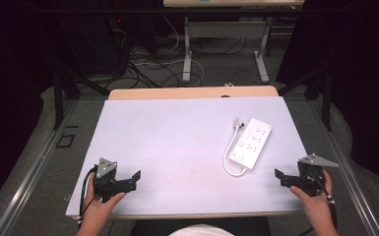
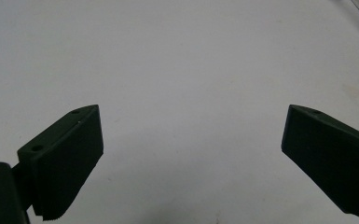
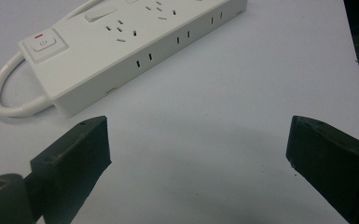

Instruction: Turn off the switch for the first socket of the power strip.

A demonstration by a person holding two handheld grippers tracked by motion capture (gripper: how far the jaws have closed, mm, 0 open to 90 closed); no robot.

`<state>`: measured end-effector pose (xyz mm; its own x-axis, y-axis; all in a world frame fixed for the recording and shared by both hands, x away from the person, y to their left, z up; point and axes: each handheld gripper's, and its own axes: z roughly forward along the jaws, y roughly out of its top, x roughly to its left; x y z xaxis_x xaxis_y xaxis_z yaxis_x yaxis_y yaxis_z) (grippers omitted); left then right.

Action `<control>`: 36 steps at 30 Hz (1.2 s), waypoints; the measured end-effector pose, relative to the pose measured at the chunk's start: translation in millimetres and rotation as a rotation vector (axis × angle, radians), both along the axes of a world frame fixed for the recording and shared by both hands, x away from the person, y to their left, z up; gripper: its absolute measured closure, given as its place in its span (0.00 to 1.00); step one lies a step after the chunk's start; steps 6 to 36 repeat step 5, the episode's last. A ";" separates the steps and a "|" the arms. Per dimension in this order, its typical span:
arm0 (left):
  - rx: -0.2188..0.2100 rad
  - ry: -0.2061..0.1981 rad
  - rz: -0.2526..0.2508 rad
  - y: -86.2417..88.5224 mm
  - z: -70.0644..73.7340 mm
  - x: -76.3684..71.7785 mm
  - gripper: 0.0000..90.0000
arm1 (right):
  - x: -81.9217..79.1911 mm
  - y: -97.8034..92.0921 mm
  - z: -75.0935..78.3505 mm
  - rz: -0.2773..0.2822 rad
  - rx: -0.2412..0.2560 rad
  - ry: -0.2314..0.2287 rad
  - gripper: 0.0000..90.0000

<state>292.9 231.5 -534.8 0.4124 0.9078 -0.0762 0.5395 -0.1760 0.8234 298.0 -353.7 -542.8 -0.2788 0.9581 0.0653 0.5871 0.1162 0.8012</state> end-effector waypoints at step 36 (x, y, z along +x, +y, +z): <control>-0.002 -0.001 0.000 -0.2 0.0 0.3 0.06 | 0.0 -0.5 -0.1 -0.004 0.003 -0.001 0.06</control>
